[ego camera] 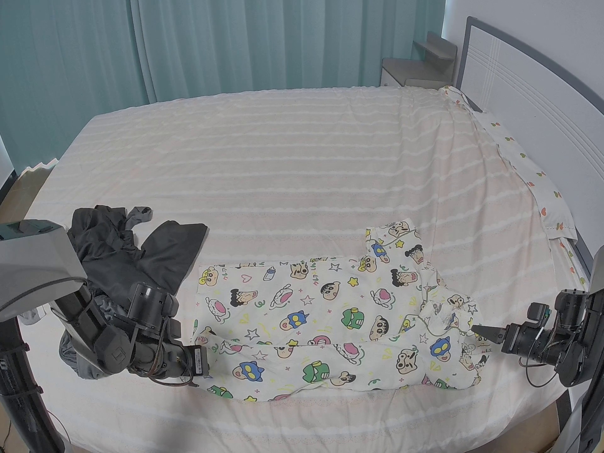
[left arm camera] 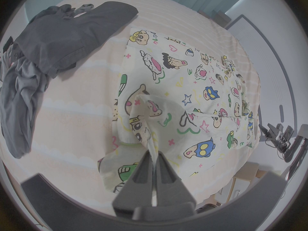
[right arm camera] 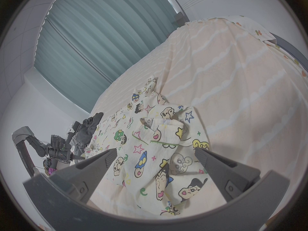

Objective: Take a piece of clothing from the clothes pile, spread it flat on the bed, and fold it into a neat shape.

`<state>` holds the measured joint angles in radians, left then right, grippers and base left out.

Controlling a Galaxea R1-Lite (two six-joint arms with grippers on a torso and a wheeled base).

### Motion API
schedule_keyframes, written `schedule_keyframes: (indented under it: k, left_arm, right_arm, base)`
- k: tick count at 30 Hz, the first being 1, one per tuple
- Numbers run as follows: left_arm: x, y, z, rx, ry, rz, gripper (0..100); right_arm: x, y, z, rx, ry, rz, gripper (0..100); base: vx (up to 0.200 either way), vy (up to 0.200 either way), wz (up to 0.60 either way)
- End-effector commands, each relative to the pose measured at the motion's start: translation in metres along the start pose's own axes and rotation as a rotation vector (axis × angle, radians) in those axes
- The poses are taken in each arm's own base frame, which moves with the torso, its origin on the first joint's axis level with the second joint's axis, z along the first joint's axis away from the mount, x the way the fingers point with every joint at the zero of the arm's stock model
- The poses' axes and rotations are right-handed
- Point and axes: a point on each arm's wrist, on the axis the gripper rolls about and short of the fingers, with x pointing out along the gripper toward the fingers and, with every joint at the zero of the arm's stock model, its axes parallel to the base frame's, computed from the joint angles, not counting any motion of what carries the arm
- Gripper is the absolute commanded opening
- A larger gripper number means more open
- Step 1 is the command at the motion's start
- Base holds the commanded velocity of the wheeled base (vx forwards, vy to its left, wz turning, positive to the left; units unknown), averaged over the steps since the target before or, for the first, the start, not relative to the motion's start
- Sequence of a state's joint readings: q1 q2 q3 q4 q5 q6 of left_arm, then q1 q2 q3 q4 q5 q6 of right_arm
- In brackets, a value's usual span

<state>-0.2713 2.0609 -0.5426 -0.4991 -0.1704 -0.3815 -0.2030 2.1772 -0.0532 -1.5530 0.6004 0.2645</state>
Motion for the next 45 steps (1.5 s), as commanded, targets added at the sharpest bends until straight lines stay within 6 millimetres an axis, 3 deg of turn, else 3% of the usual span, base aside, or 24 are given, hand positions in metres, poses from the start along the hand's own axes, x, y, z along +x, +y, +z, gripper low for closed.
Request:
schedule_keyframes:
  k: [1, 12, 16, 20, 22, 28, 34, 45]
  left_arm:
    - [-0.002, 0.003, -0.006, -0.018, 0.008, 0.007, 0]
    - [-0.011, 0.010, -0.021, -0.047, -0.008, 0.005, 0]
    - [-0.011, 0.009, -0.019, -0.068, -0.034, -0.004, 0]
    - [-0.010, 0.009, -0.019, -0.074, -0.034, -0.004, 0]
    - [-0.010, 0.009, -0.019, -0.074, -0.035, -0.005, 0]
    - [-0.010, 0.010, -0.020, -0.076, -0.031, -0.003, 0]
    - [-0.010, 0.009, -0.018, -0.095, -0.036, -0.006, 0]
    - [-0.010, 0.014, -0.020, -0.112, -0.042, 0.032, 0]
  right_arm:
    - [0.001, 0.002, -0.001, -0.008, 0.003, 0.010, 100]
    - [0.002, 0.008, -0.006, -0.011, 0.029, 0.025, 100]
    - [0.007, 0.023, -0.008, -0.049, 0.057, 0.094, 100]
    - [0.019, 0.039, -0.013, -0.064, 0.095, 0.161, 100]
    - [0.034, 0.053, -0.015, -0.020, 0.122, 0.215, 100]
    - [0.057, 0.068, -0.020, -0.001, 0.146, 0.251, 100]
    - [0.064, 0.060, -0.035, 0.063, 0.214, 0.210, 100]
    - [0.069, 0.043, -0.043, 0.111, 0.238, 0.147, 100]
  base:
    - [0.000, 0.000, 0.00]
    - [0.000, 0.000, 0.00]
    - [0.000, 0.000, 0.00]
    - [0.000, 0.000, 0.00]
    - [0.000, 0.000, 0.00]
    - [0.000, 0.000, 0.00]
    - [0.000, 0.000, 0.00]
    - [0.000, 0.000, 0.00]
